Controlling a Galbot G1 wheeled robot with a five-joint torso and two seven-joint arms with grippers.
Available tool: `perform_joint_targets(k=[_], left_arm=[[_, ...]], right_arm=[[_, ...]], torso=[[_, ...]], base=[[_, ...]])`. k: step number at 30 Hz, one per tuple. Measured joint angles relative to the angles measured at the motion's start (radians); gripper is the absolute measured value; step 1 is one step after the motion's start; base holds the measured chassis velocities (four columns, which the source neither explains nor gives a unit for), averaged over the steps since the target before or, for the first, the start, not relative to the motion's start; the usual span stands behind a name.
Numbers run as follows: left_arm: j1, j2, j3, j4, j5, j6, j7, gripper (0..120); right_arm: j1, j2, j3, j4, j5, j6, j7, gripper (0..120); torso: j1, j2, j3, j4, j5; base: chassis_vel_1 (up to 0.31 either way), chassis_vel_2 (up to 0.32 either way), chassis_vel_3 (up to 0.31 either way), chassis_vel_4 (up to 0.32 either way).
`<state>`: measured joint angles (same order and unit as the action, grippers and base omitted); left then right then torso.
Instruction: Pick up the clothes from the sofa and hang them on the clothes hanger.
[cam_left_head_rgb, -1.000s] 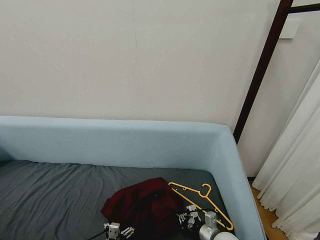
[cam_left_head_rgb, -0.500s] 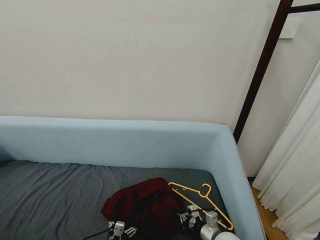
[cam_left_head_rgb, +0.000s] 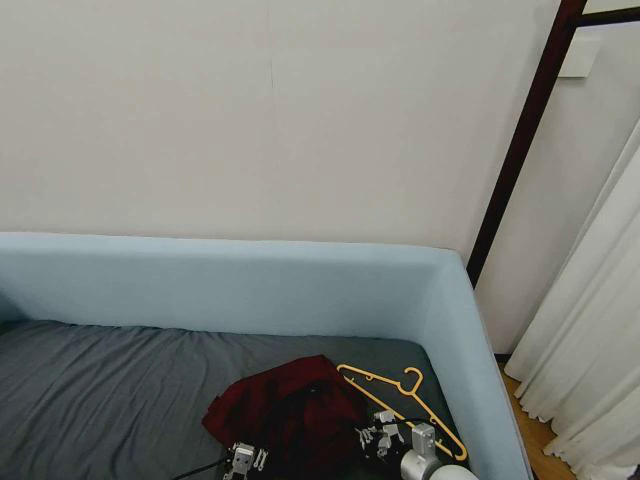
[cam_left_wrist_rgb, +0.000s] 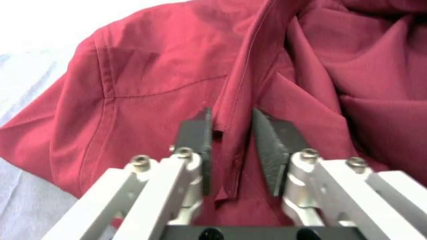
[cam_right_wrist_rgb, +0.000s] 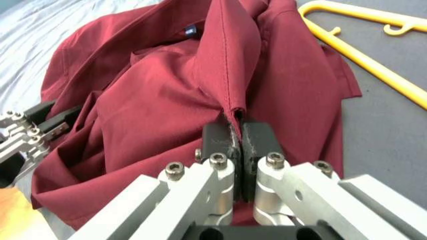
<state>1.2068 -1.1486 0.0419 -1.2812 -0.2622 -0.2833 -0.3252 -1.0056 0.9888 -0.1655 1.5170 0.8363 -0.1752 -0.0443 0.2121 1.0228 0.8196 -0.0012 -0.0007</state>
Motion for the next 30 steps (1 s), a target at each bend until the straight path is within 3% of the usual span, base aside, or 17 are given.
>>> perform_joint_targets(k=[6,14,17,18,22,23,27,30], left_arm=[[0.007,0.008,0.001,-0.025,-0.001,0.0,-0.005,0],[0.004,0.058,-0.005,-0.106,-0.02,0.001,-0.024,0],[0.007,0.129,-0.023,-0.229,-0.085,0.025,-0.044,0],[0.007,0.129,-0.023,-0.229,-0.085,0.025,-0.044,0],[-0.017,0.25,-0.063,-0.399,-0.186,0.077,-0.037,0],[-0.017,0.25,-0.063,-0.399,-0.186,0.077,-0.037,0],[-0.136,0.351,-0.052,-0.523,-0.294,0.13,-0.033,0],[-0.217,0.392,-0.026,-0.549,-0.341,0.153,-0.033,0]], right_arm=[[-0.007,-0.012,0.007,0.013,0.0,0.001,0.004,0],[-0.008,-0.046,0.005,0.071,-0.051,0.036,0.029,0],[-0.001,-0.081,0.016,0.159,-0.088,0.048,0.068,0],[-0.001,-0.081,0.016,0.159,-0.088,0.048,0.068,0],[0.061,-0.136,0.032,0.25,-0.038,0.025,0.11,0],[0.061,-0.136,0.032,0.25,-0.038,0.025,0.11,0],[0.188,-0.201,0.023,0.279,0.032,0.006,0.131,0],[0.271,-0.231,0.0,0.29,0.067,0.001,0.151,0]], torso=[[0.0,0.0,0.0,-0.0001,-0.0002],[0.0,0.0,0.0,0.0,-0.0001],[0.0,0.0,0.0,-0.0002,-0.0001],[0.0,0.0,0.0,-0.0002,-0.0001],[0.0,0.0,0.0,0.0002,0.0],[0.0,0.0,0.0,0.0002,0.0],[0.0,0.0,0.0,0.0,-0.0001],[0.0,0.0,0.0,-0.0004,0.0]], base=[[0.0,0.0,0.0,0.0],[0.0,0.0,0.0,0.0],[0.0,0.0,0.0,0.0],[0.0,0.0,0.0,0.0],[0.0,0.0,0.0,0.0],[0.0,0.0,0.0,0.0],[0.0,0.0,0.0,0.0],[0.0,0.0,0.0,0.0]])
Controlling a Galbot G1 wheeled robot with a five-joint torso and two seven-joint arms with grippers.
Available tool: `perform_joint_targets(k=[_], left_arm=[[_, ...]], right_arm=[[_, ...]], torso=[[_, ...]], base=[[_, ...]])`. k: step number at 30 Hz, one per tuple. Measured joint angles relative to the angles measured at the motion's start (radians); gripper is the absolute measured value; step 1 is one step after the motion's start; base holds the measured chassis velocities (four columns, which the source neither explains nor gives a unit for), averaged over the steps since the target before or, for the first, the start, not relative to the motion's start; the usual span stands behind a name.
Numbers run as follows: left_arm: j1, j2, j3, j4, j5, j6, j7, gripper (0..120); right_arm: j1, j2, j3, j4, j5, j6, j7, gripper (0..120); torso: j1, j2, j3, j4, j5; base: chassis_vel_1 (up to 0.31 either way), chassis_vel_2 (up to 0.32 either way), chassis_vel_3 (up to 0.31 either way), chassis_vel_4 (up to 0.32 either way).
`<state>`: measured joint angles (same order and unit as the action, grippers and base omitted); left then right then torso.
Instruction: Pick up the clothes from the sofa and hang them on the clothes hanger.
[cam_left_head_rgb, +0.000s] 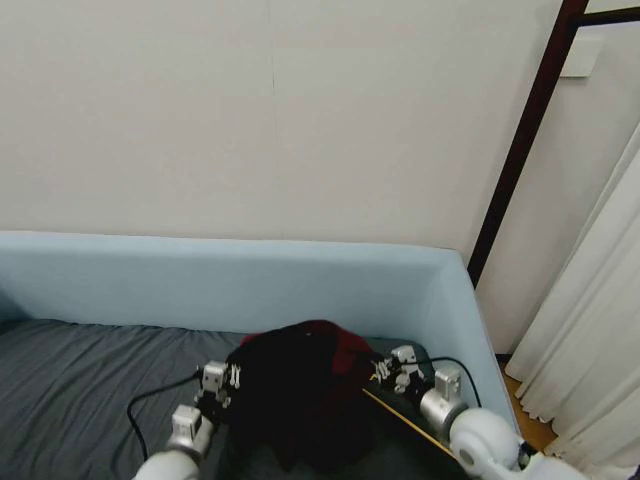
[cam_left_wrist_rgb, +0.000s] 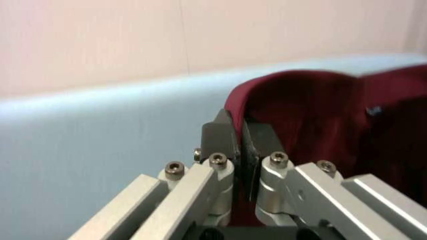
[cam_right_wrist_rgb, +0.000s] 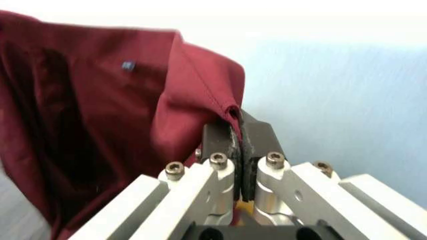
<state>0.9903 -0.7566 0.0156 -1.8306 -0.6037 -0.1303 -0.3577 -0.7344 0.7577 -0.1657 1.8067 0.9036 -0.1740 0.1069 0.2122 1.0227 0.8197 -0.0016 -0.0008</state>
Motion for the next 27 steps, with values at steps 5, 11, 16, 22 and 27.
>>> perform_joint_targets(k=[5,11,16,22,27], left_arm=[[-0.161,0.107,0.018,-0.033,-0.123,0.059,0.003,0],[-0.3,0.209,0.009,-0.041,-0.226,0.103,0.018,0],[-0.431,0.246,0.022,-0.059,-0.297,0.134,0.023,0],[-0.64,0.29,0.093,-0.03,-0.371,0.154,0.028,0],[-0.763,0.299,0.145,0.024,-0.407,0.156,0.037,0]], right_arm=[[0.281,-0.034,-0.135,-0.018,0.117,-0.032,0.036,0],[0.606,0.004,-0.262,-0.118,0.204,-0.055,0.048,0],[0.754,0.011,-0.318,-0.139,0.26,-0.068,0.057,0],[0.864,0.012,-0.352,-0.161,0.296,-0.082,0.061,0],[0.923,0.033,-0.363,-0.202,0.312,-0.091,0.061,0]], torso=[[0.0,0.0,0.0,-0.0002,0.0001],[0.0,0.0,0.0,0.0018,-0.0004],[0.0,0.0,0.0,-0.0002,-0.0003],[0.0,0.0,0.0,0.0002,-0.0002],[0.0,0.0,0.0,0.0003,0.0001]], base=[[0.0,0.0,0.0,0.0],[0.0,0.0,0.0,0.0],[0.0,0.0,0.0,0.0],[0.0,0.0,0.0,0.0],[0.0,0.0,0.0,0.0]])
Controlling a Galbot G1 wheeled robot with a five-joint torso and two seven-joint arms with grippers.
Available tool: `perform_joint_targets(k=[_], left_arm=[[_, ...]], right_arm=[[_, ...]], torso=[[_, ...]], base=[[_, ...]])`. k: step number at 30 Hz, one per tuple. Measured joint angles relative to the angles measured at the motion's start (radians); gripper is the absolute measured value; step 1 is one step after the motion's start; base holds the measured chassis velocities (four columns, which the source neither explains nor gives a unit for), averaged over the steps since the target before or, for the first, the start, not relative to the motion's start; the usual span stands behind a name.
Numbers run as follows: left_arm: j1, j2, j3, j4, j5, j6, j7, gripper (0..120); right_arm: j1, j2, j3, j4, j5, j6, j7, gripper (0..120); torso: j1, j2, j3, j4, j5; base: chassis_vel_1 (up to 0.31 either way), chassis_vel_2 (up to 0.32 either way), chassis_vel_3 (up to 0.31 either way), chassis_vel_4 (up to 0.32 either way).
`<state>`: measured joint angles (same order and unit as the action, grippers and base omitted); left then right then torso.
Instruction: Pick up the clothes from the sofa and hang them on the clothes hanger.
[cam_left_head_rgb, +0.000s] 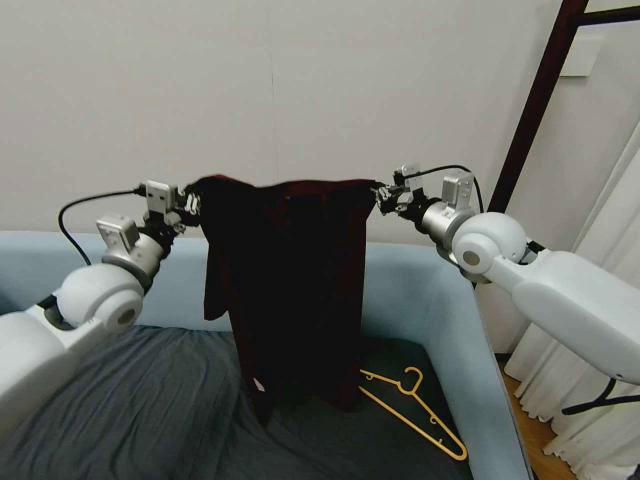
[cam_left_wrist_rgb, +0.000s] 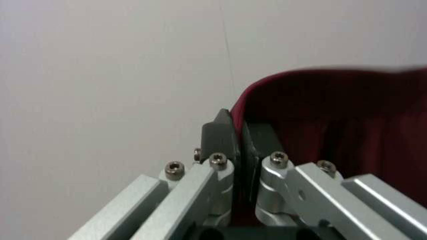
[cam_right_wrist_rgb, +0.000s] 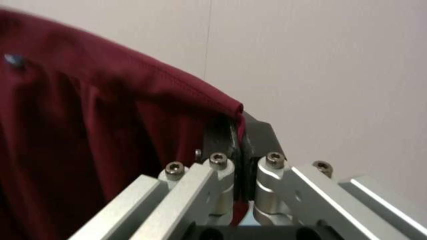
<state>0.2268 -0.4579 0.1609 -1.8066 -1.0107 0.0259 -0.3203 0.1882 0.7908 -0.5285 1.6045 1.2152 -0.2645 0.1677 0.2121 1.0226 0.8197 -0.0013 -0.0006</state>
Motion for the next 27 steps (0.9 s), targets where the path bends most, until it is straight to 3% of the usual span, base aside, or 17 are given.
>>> perform_joint_targets(k=[4,11,14,18,22,25,26,27], left_arm=[[-0.124,-0.009,0.075,0.043,-0.048,0.008,-0.001,0],[-0.136,-0.043,0.099,0.048,-0.054,0.022,-0.02,0],[0.036,-0.029,-0.038,-0.046,-0.026,0.03,-0.04,0],[0.123,0.003,-0.081,-0.132,-0.022,0.037,-0.07,0],[0.174,0.025,-0.13,-0.21,-0.037,0.056,-0.102,0],[0.251,0.08,-0.208,-0.296,-0.056,0.07,-0.129,0],[0.283,0.12,-0.246,-0.367,-0.07,0.074,-0.148,0],[0.283,0.12,-0.246,-0.367,-0.07,0.074,-0.148,0]], right_arm=[[0.078,0.039,-0.009,-0.051,0.04,-0.006,0.002,0],[0.093,0.079,0.005,-0.079,0.077,-0.012,0.039,0],[0.037,0.015,0.015,0.016,0.11,-0.017,0.078,0],[0.001,-0.057,0.031,0.135,0.152,-0.028,0.117,0],[-0.032,-0.141,0.076,0.272,0.207,-0.044,0.171,0],[-0.057,-0.187,0.143,0.383,0.28,-0.073,0.24,0],[-0.078,-0.23,0.188,0.453,0.325,-0.089,0.283,0],[-0.078,-0.23,0.188,0.453,0.325,-0.089,0.283,0]], torso=[[0.0,0.0,0.0,0.0,-0.0001],[0.0,0.0,0.0,0.0003,-0.0003],[0.0,0.0,0.0,0.0,0.0002],[0.0,0.0,0.0,0.0008,-0.0002],[0.0,0.0,0.0,-0.0007,-0.0001],[0.0,0.0,0.0,-0.0007,0.0001],[0.0,0.0,0.0,0.0004,-0.0003],[0.0,0.0,0.0,0.0004,-0.0003]], base=[[0.0,0.0,0.0,0.0],[0.0,0.0,0.0,0.0],[0.0,0.0,0.0,0.0],[0.0,0.0,0.0,0.0],[0.0,0.0,0.0,0.0],[0.0,0.0,0.0,0.0],[0.0,0.0,0.0,0.0],[0.0,0.0,0.0,0.0]])
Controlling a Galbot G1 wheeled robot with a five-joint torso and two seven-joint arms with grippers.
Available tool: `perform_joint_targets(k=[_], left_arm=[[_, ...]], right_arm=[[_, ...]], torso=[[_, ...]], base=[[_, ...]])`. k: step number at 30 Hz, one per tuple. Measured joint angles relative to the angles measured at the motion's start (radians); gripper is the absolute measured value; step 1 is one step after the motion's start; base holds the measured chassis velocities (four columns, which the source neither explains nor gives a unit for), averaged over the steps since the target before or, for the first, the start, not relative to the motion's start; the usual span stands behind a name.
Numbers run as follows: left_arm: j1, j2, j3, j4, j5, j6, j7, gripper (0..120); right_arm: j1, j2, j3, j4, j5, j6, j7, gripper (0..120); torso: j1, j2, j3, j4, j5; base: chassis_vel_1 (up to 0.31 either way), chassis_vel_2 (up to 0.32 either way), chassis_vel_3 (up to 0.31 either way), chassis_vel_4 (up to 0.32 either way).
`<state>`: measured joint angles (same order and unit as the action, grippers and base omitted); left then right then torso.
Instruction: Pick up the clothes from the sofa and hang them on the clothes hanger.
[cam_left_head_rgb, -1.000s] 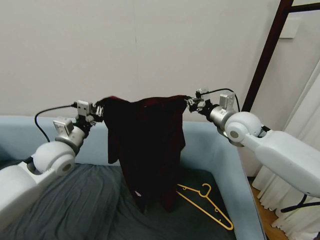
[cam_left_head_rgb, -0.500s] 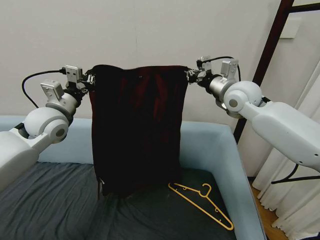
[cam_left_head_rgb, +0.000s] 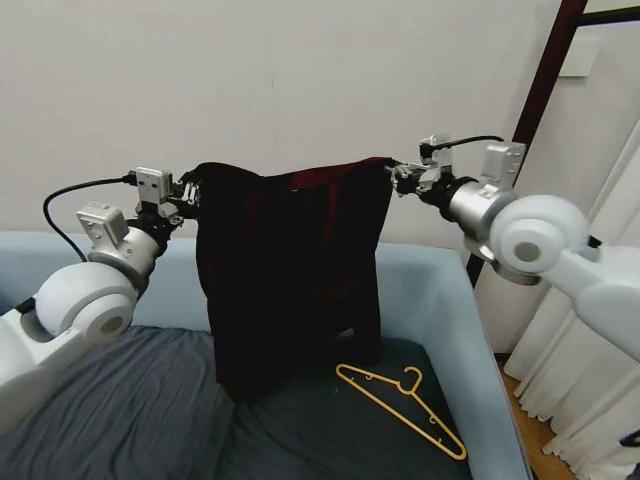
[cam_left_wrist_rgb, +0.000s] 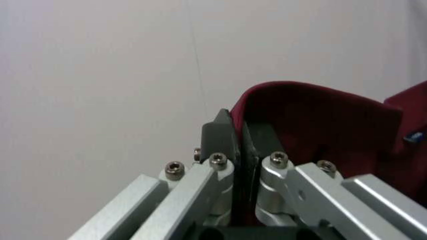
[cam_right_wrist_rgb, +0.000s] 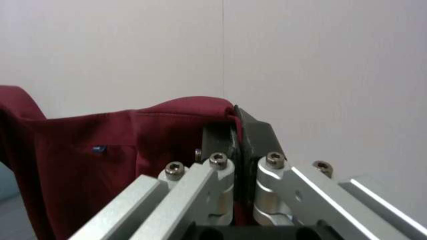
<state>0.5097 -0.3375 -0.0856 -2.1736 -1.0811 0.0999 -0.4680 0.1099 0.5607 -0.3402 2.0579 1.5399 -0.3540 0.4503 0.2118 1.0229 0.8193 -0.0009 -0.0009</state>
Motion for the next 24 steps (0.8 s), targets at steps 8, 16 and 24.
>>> perform_joint_targets(k=[8,16,24], left_arm=[[0.0,0.111,-0.084,-0.158,-0.063,0.019,-0.091,0],[0.086,0.074,-0.083,-0.105,0.026,0.079,-0.139,0],[0.238,-0.055,-0.032,0.006,0.178,0.09,-0.144,0]], right_arm=[[-0.023,-0.056,0.109,0.129,0.101,-0.018,0.054,0],[-0.198,-0.065,0.177,0.151,0.064,-0.037,0.063,0],[-0.479,0.053,0.198,0.104,-0.161,-0.035,0.027,0]], torso=[[0.0,0.0,0.0,-0.0005,0.0003],[0.0,0.0,0.0,-0.0006,0.0],[0.0,0.0,0.0,-0.0001,-0.0001]], base=[[0.0,0.0,0.0,0.0],[0.0,0.0,0.0,0.0],[0.0,0.0,0.0,0.0]])
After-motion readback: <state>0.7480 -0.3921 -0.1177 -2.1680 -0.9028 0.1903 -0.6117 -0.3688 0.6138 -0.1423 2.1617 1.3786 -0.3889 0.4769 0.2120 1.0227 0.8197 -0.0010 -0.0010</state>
